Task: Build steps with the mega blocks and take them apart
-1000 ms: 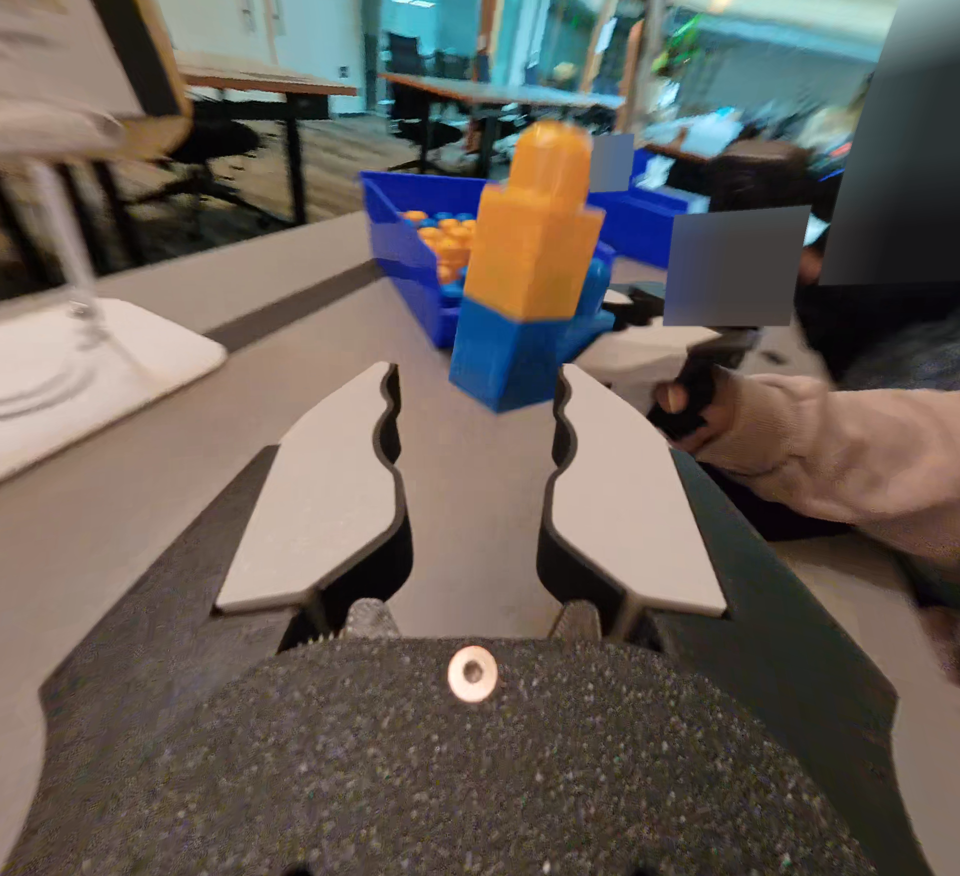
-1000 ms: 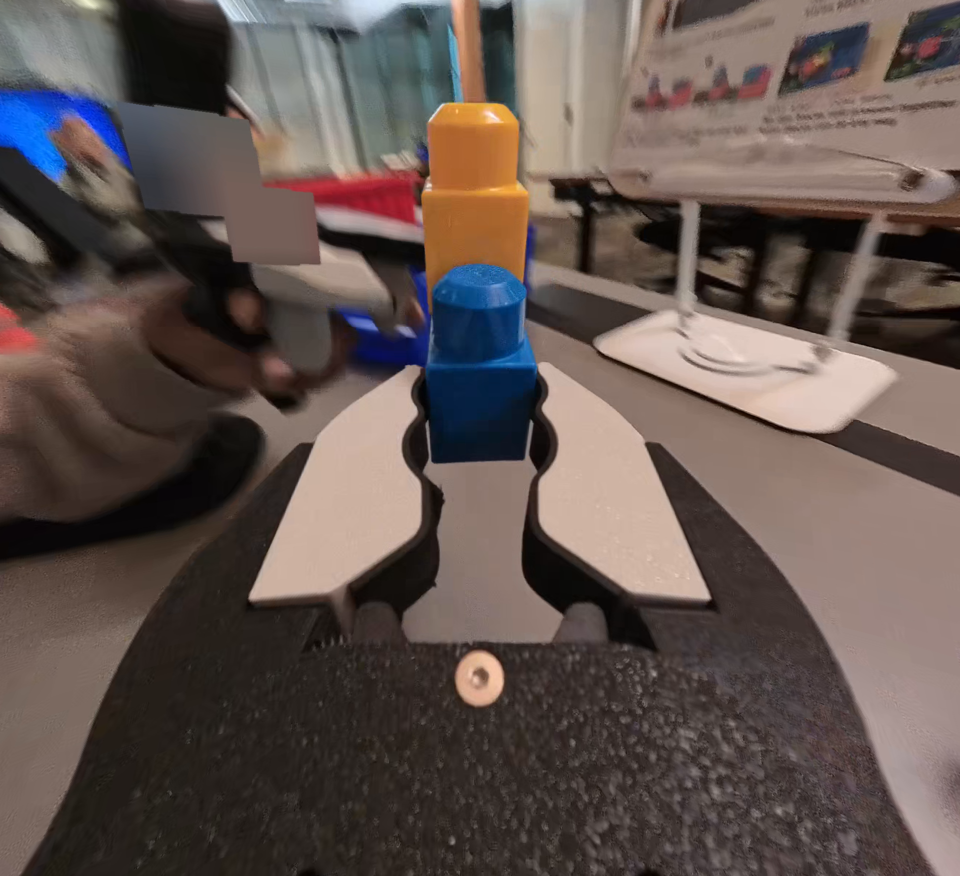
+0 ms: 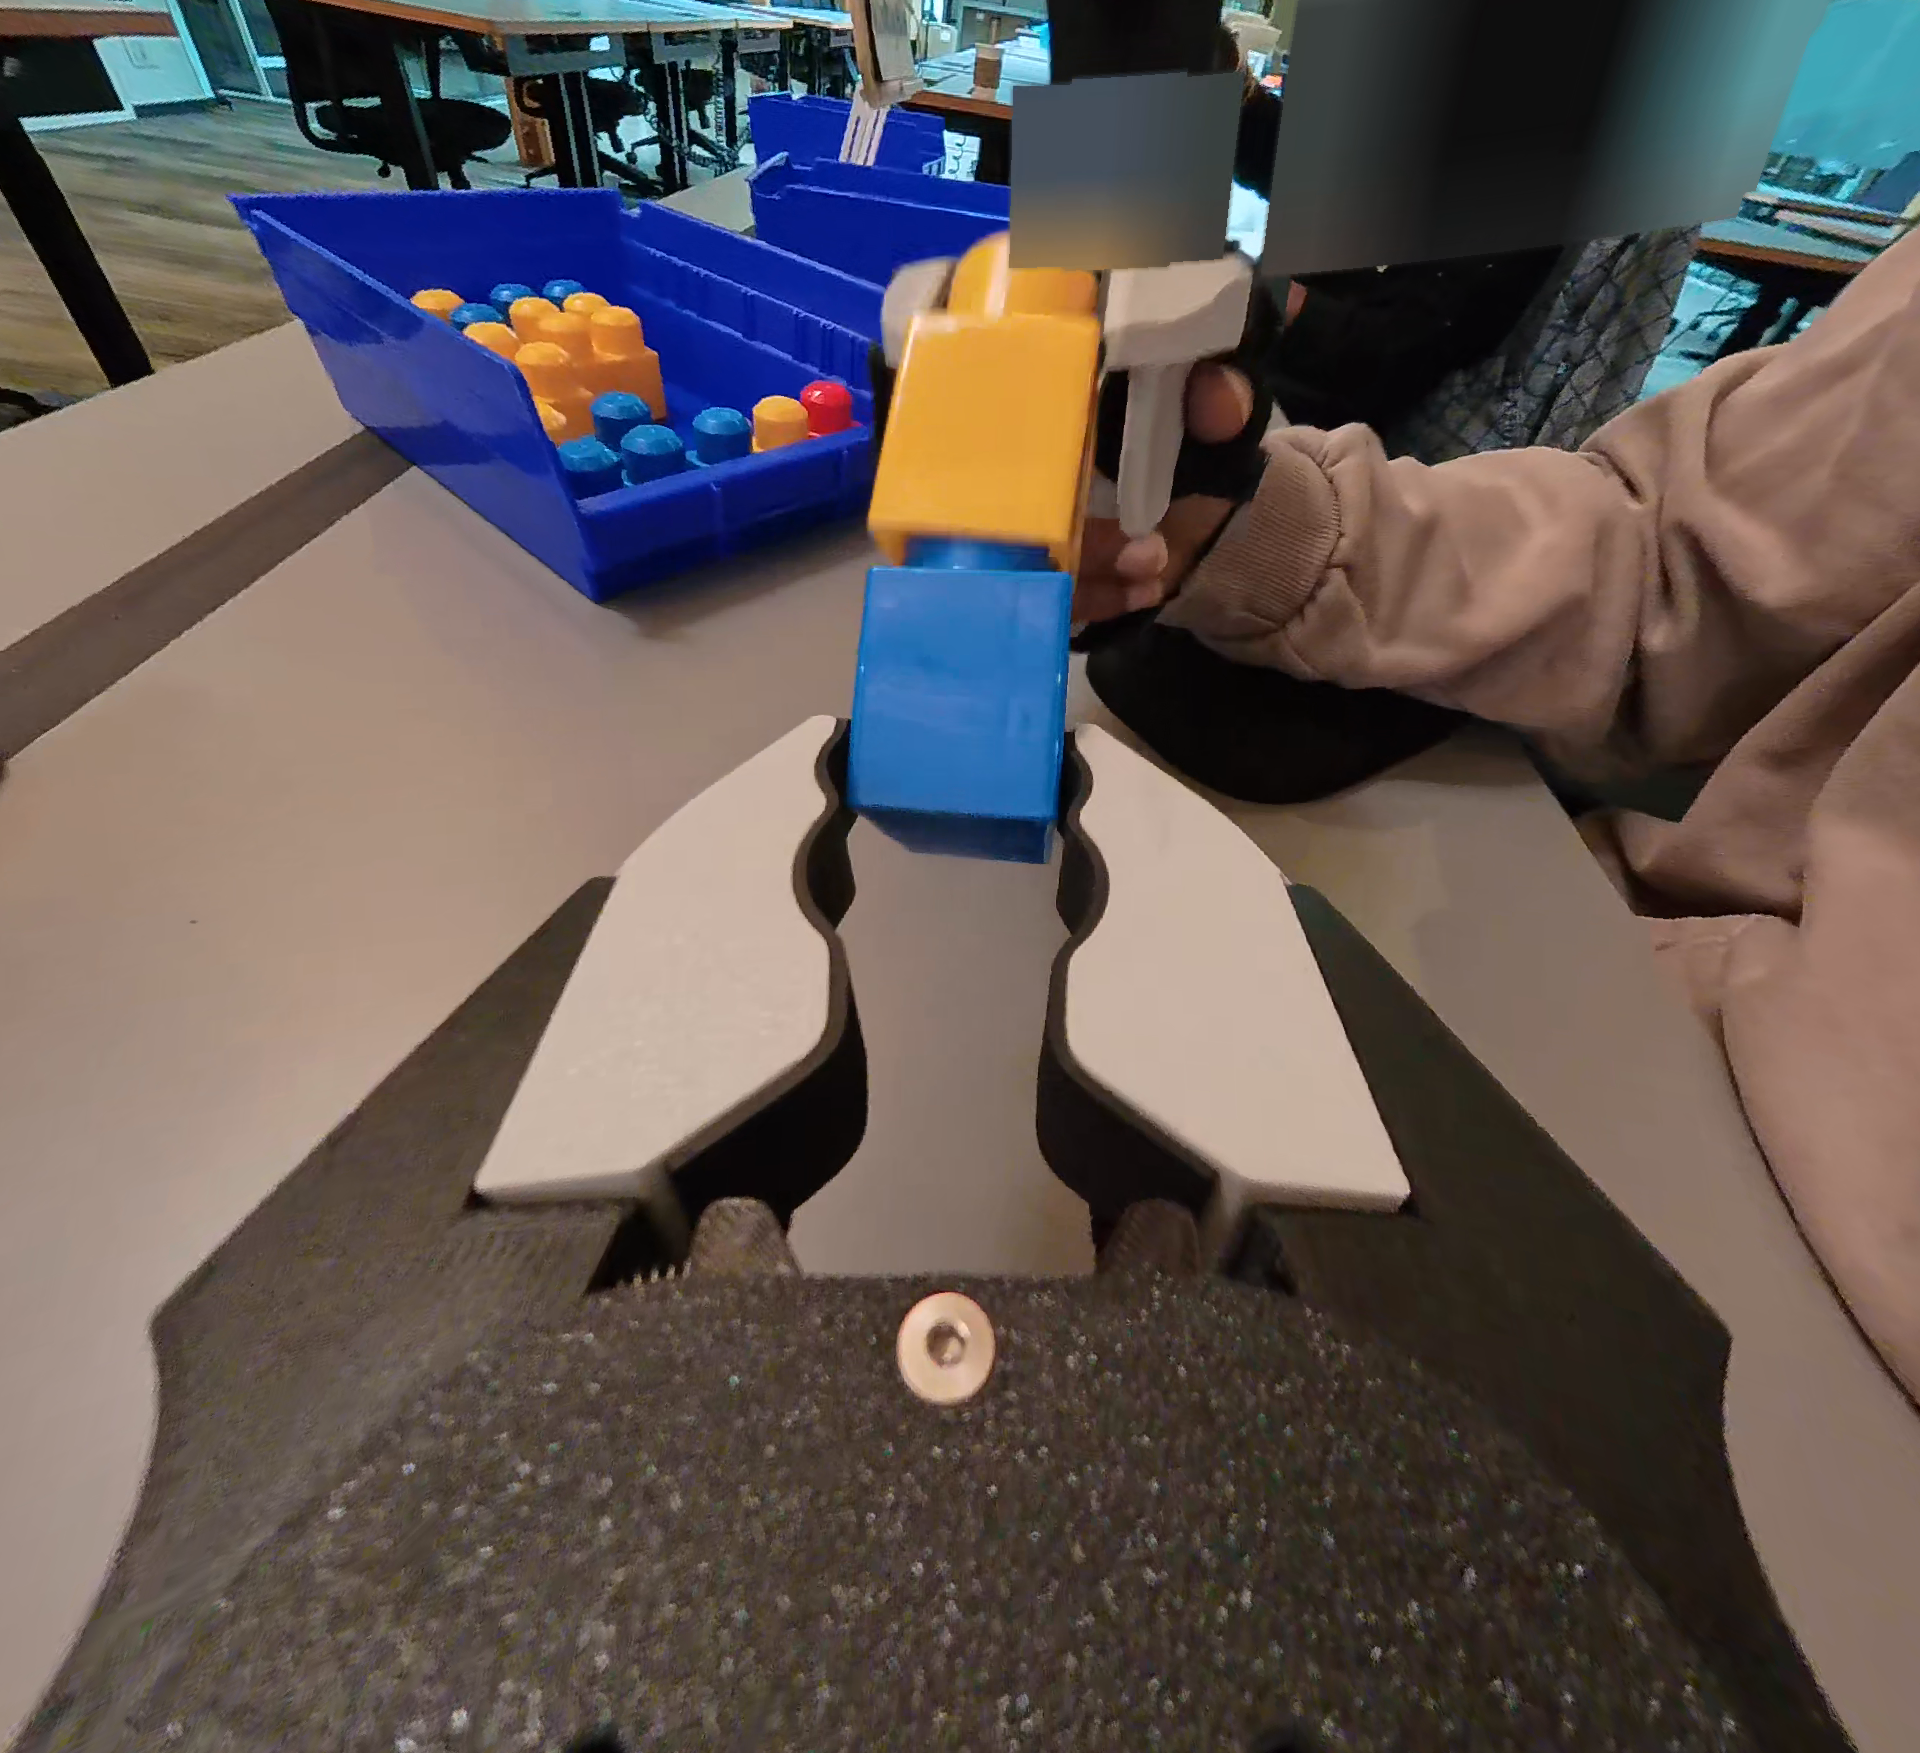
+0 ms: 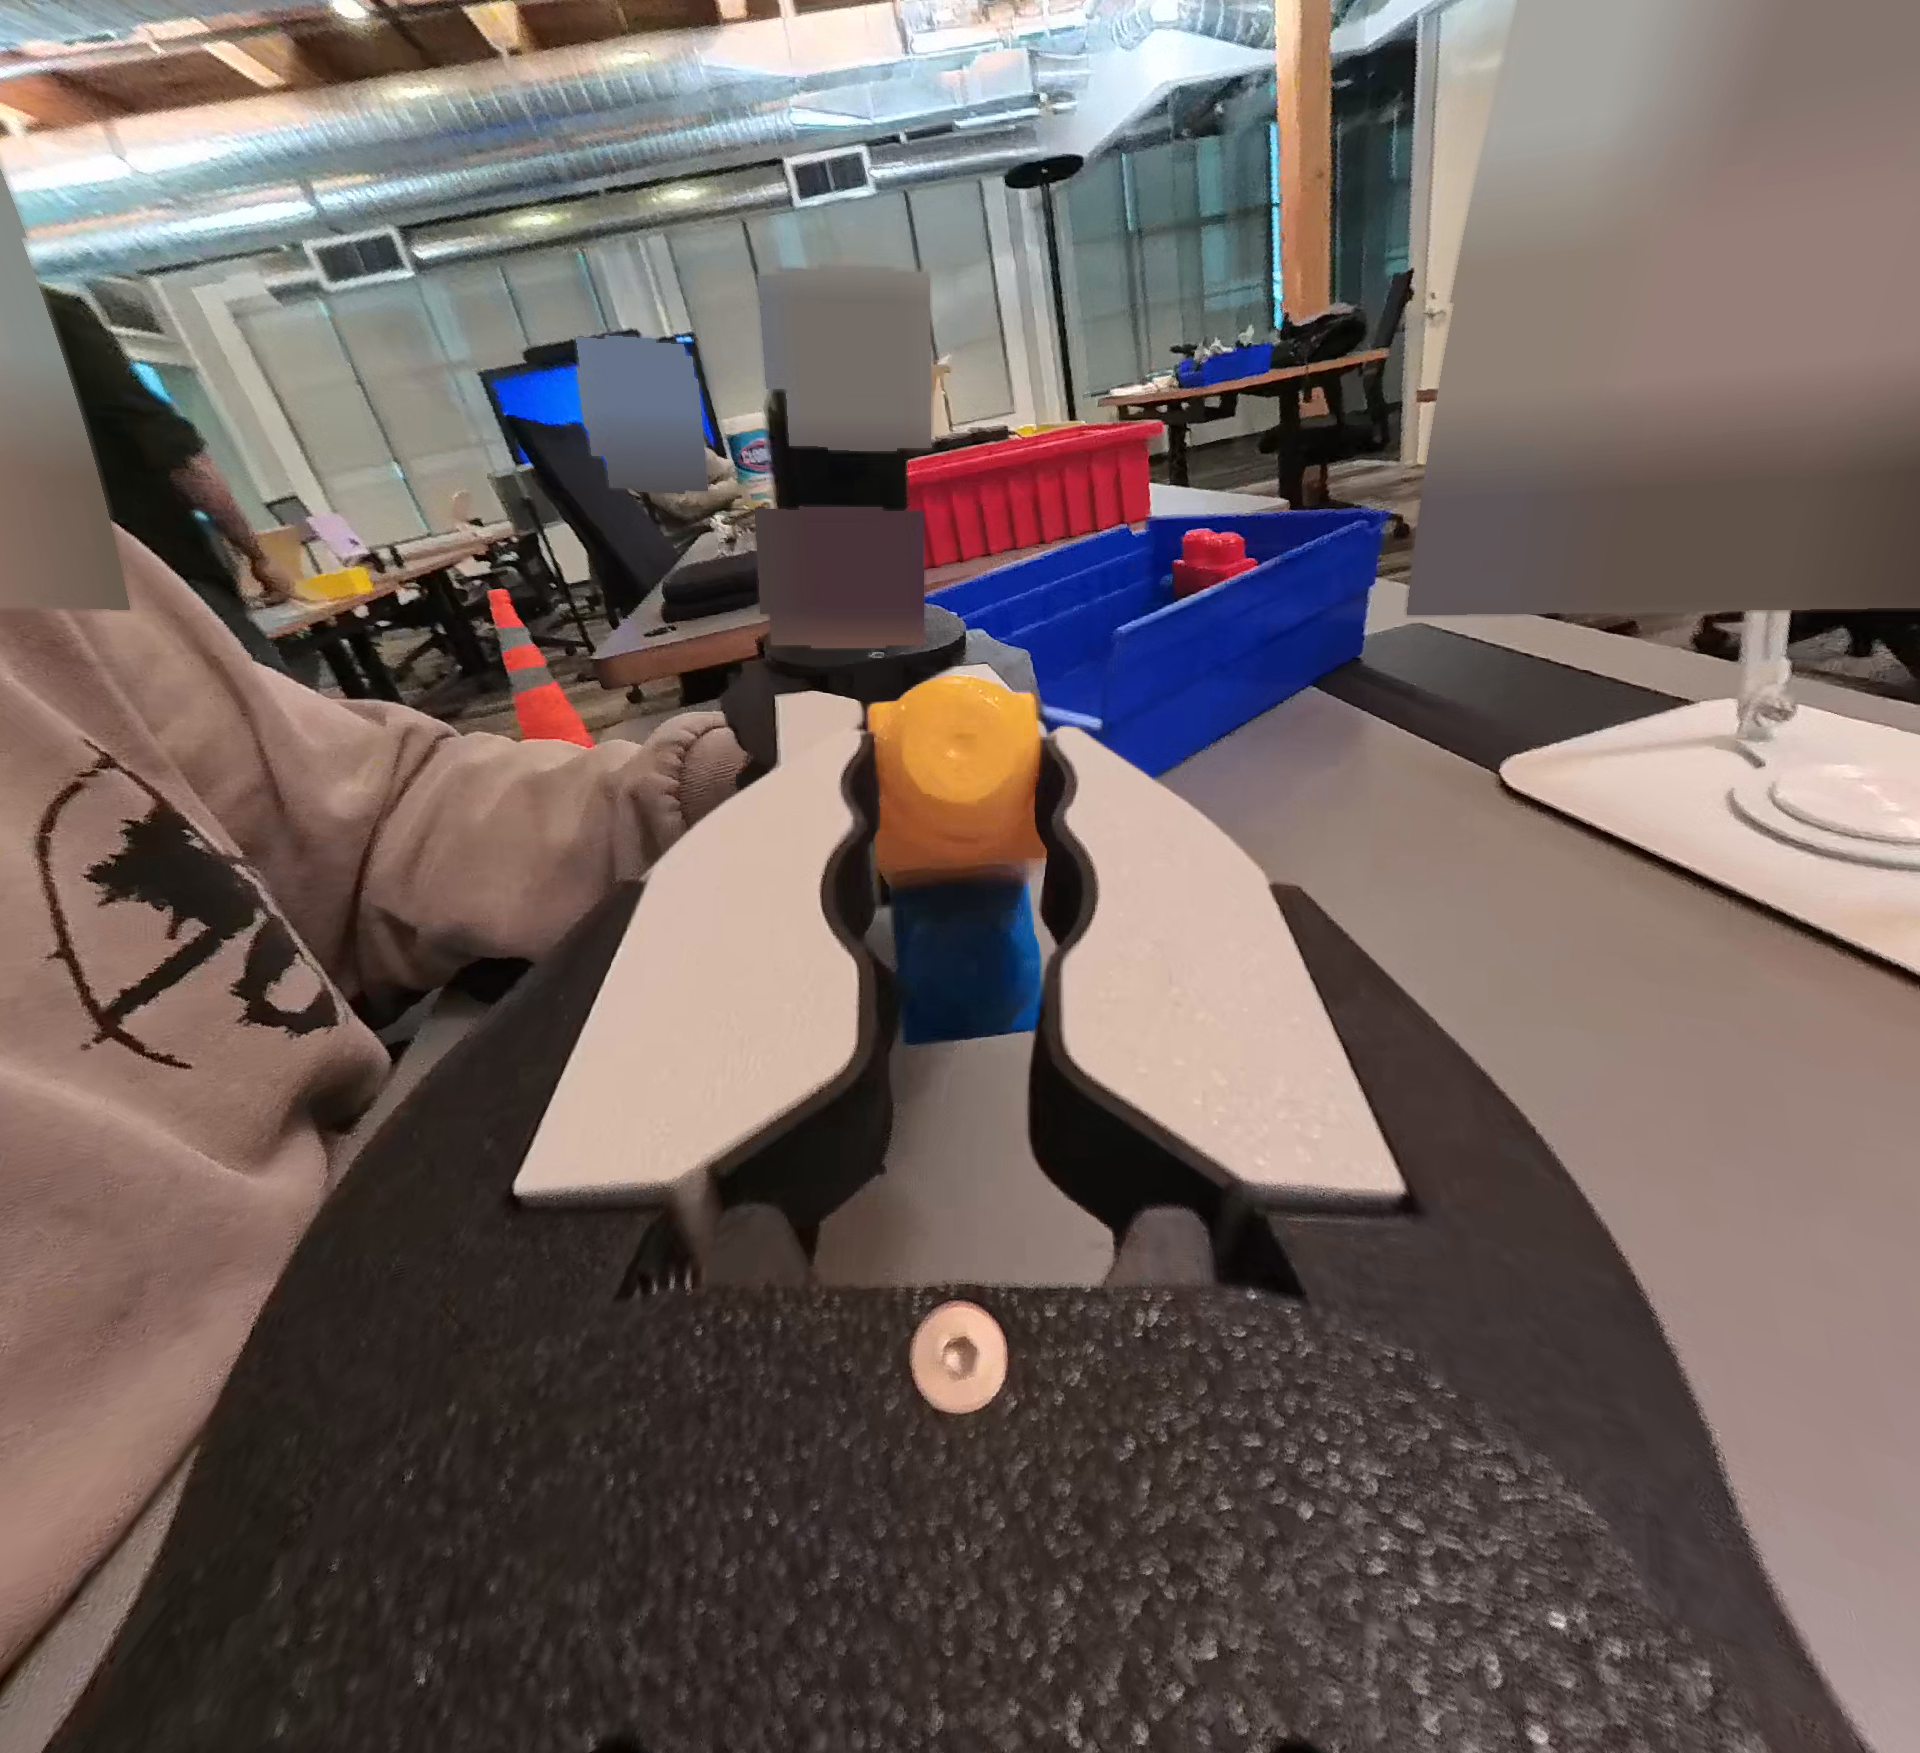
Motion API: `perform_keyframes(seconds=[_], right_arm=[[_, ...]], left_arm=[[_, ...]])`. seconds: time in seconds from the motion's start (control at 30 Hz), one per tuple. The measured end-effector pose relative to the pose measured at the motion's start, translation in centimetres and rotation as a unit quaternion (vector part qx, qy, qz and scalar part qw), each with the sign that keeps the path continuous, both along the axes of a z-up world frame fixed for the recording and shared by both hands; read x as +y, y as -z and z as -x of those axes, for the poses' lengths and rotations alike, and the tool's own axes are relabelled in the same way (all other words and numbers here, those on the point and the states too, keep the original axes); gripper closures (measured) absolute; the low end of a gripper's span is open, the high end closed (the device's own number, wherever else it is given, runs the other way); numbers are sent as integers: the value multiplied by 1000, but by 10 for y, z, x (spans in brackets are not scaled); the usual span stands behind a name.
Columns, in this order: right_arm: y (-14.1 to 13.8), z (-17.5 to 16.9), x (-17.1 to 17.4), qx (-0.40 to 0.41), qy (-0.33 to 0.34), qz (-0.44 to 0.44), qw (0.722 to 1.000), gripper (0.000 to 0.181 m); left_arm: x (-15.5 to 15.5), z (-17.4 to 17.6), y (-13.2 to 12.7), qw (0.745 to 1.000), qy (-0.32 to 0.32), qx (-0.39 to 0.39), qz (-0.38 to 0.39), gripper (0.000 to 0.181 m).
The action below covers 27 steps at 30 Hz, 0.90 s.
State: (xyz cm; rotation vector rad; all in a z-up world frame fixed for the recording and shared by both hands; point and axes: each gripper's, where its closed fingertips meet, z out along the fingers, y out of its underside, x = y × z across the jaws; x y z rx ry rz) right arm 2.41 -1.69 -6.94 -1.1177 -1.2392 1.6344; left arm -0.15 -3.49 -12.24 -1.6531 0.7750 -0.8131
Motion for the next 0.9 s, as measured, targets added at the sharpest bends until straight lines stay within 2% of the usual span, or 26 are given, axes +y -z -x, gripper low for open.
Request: perform_keyframes(seconds=[0.13, 0.2, 0.27, 0.37, 0.53, 0.77, 0.9], right_arm=[[-39, -29, 25, 80, 32, 29, 996, 153], [-39, -37, 35, 70, 66, -2, 995, 153], [-22, -30, 32, 19, 68, -34, 997, 153], [20, -7, 12, -91, 30, -85, 992, 153], [86, 19, -19, -252, -33, -161, 954, 153], [122, 38, -37, -333, -68, -200, 919, 153], [130, 40, -36, -331, -64, -192, 922, 152]], left_arm=[[9, 24, 6, 999, -39, 14, -1, 145], [14, 37, -1, 998, -62, 1, -9, 145], [18, 50, -10, 995, -93, -13, -24, 145], [22, 65, -22, 990, -129, -37, -47, 144], [22, 73, -34, 985, -143, -64, -66, 144], [19, 65, -34, 987, -129, -64, -70, 144], [17, 61, -34, 988, -118, -66, -71, 144]])
